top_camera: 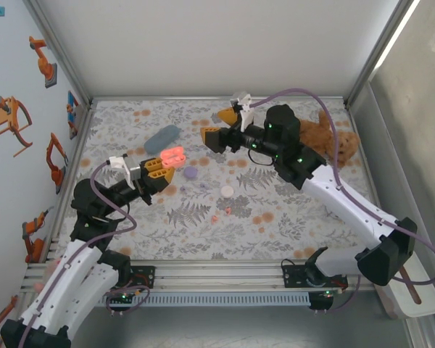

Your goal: Insert wireless bluetooth earbuds into charging case

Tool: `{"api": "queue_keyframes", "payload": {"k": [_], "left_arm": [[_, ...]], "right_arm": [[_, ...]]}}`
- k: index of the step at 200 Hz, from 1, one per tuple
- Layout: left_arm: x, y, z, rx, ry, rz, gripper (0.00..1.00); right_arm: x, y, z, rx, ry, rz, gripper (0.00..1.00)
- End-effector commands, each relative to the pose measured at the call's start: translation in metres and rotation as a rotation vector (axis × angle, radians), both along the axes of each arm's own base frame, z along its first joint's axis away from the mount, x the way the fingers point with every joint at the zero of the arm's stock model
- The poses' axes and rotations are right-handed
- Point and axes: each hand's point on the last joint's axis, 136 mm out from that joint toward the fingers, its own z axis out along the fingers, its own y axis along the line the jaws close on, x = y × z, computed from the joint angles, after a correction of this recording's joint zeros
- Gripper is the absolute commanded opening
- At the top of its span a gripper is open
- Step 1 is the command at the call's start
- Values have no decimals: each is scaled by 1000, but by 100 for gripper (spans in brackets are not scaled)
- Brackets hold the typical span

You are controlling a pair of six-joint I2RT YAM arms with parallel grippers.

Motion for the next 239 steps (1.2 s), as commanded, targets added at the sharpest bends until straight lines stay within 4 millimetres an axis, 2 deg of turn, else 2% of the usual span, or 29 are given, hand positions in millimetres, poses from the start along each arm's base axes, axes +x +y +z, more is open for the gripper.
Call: {"api": "queue_keyframes", "payload": {"k": [1, 54, 101, 150, 205, 239], "left_arm": [[-6, 3, -1, 22, -12, 16, 0], [-16, 11, -3, 23, -5, 42, 0], [-23, 14, 1, 36, -7, 44, 0], [-29, 17, 2, 21, -7, 47, 0], [-30, 19, 3, 26, -8, 60, 0], [-30, 19, 2, 27, -2, 62, 0]], "right_arm": [[5, -17, -53, -110, 214, -97, 82], [-12, -27, -137, -292, 529, -116, 71], [-37, -20, -202, -409, 745, -33, 61], [-63, -7, -262, -567, 843, 44, 57], [-80, 6, -311, -697, 873, 127, 50], [-88, 9, -331, -762, 885, 157, 46]]}}
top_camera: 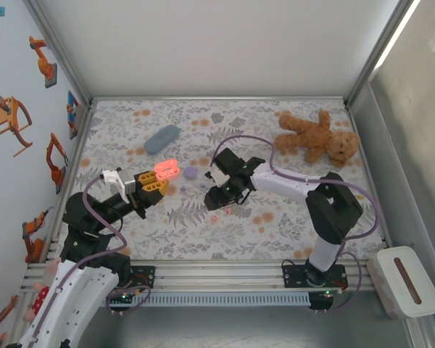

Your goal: Insert wireless bluetooth earbuds into charging case

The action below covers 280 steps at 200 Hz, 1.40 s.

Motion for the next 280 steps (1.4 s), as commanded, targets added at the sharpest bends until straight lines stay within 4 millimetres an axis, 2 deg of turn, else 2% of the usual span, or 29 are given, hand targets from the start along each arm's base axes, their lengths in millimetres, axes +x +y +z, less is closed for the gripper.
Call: {"api": "queue_keyframes", "payload": {"k": [1, 85, 280], "left_arm": [[-5, 3, 14, -8, -47, 7, 0], [-5, 4, 11, -9, -44, 21, 0], [-4, 5, 8, -2, -35, 27, 0]], "right_arm": [[-8, 1, -9, -26, 12, 56, 46], [-12, 6, -36, -96, 33, 112, 39], [-29, -4, -64, -210, 68, 171, 32]]}}
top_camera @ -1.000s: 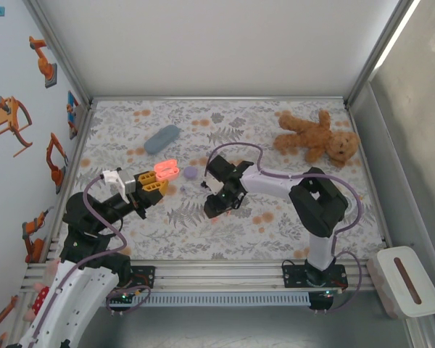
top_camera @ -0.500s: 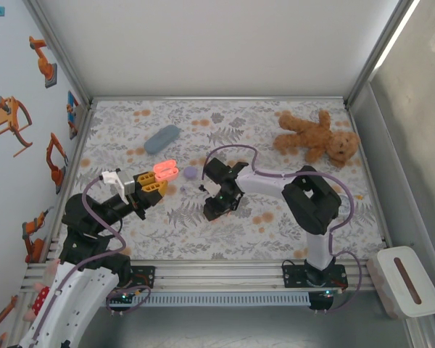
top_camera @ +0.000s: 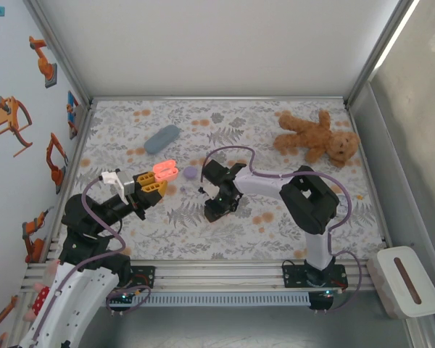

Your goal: Insert wireless bluetooth earbuds into charging case

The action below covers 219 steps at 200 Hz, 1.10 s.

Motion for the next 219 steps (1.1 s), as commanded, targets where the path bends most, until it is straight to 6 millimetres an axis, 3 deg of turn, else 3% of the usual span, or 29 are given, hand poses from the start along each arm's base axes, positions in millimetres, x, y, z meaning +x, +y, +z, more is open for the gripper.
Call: {"api": "queue_keyframes", "payload": {"k": [1, 143, 219], "left_arm": [[-4, 1, 10, -1, -45, 2, 0], [-1, 0, 12, 5, -47, 6, 0], [0, 2, 10, 6, -41, 18, 0]], "right_arm": [[-9, -6, -10, -58, 23, 29, 32], [-13, -11, -9, -64, 18, 42, 27], [-5, -4, 6, -16, -33, 36, 22]]}}
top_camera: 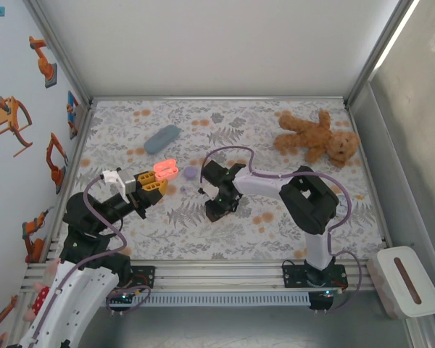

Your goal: Insert wireless bluetooth earbuds into charging case

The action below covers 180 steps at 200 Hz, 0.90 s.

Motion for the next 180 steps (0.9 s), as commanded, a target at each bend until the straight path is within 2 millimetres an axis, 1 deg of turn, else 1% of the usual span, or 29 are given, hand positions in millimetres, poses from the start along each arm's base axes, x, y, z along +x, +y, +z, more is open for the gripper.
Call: {"api": "queue_keyframes", "payload": {"k": [1, 48, 78, 99, 125, 151, 180], "left_arm": [[-5, 2, 14, -3, -52, 6, 0], [-5, 3, 13, -4, -49, 12, 0], [-4, 3, 10, 0, -41, 12, 0], [-3, 2, 8, 1, -33, 11, 0], [0, 1, 7, -10, -21, 8, 0], [3, 0, 5, -22, -11, 7, 0], [7, -3, 3, -24, -1, 0, 0]], "right_arm": [[-5, -2, 7, -1, -14, 18, 22], [3, 4, 29, 53, -77, 18, 21], [11, 4, 54, 89, -151, 16, 21], [19, 6, 82, 134, -230, 17, 21], [28, 9, 124, 204, -336, 24, 21], [36, 9, 173, 281, -461, 30, 22], [42, 6, 228, 363, -599, 44, 22]]}}
